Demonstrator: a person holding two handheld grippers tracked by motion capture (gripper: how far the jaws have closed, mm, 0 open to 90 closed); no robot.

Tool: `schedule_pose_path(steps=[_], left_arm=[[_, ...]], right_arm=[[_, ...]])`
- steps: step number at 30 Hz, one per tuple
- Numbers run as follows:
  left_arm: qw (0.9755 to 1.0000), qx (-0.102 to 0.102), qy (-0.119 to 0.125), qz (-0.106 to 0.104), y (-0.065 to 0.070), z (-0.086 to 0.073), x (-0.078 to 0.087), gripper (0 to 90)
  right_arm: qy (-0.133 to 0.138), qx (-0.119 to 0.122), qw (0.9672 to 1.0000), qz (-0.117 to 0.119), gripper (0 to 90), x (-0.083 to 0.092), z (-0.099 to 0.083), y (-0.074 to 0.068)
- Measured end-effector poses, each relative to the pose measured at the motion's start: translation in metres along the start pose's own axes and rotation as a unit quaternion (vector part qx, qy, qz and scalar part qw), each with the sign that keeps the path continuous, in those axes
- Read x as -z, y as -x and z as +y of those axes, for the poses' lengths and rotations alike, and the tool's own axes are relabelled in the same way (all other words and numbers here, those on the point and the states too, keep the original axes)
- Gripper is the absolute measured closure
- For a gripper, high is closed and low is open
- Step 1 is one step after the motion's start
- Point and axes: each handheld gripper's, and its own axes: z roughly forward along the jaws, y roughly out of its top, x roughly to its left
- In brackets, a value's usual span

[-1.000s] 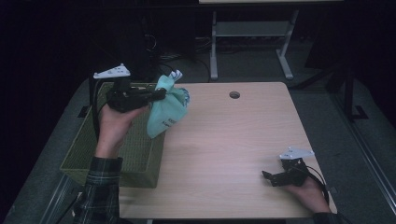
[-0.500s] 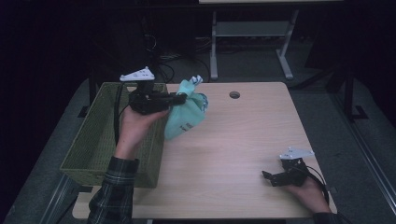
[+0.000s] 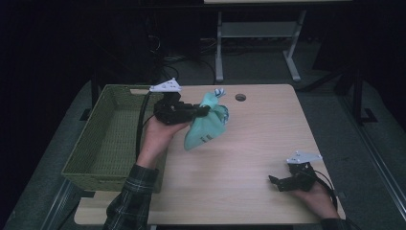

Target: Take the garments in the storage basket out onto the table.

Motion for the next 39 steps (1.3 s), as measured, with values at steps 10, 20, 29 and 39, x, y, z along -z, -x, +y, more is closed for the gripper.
schedule_pose_path(steps=[10,20,29,39], left_arm=[[0.9996,-0.002,-0.027,-0.003,0.009,-0.015,-0.035,80.0],[0.9984,-0.007,-0.056,0.006,0.014,-0.033,-0.069,79.9],[0.995,-0.002,-0.1,0.01,0.014,-0.059,-0.098,79.9],[0.989,-0.013,-0.146,0.023,0.014,-0.084,-0.12,79.6]], right_arm=[[0.001,0.002,1.0,-0.001,2.3,0.0,0.0,0.0],[0.0,0.0,1.0,0.0,2.3,0.0,0.0,0.0],[0.0,0.001,1.0,0.0,2.3,0.0,0.0,0.0],[0.0,0.001,1.0,0.0,2.3,0.0,0.0,0.0]])
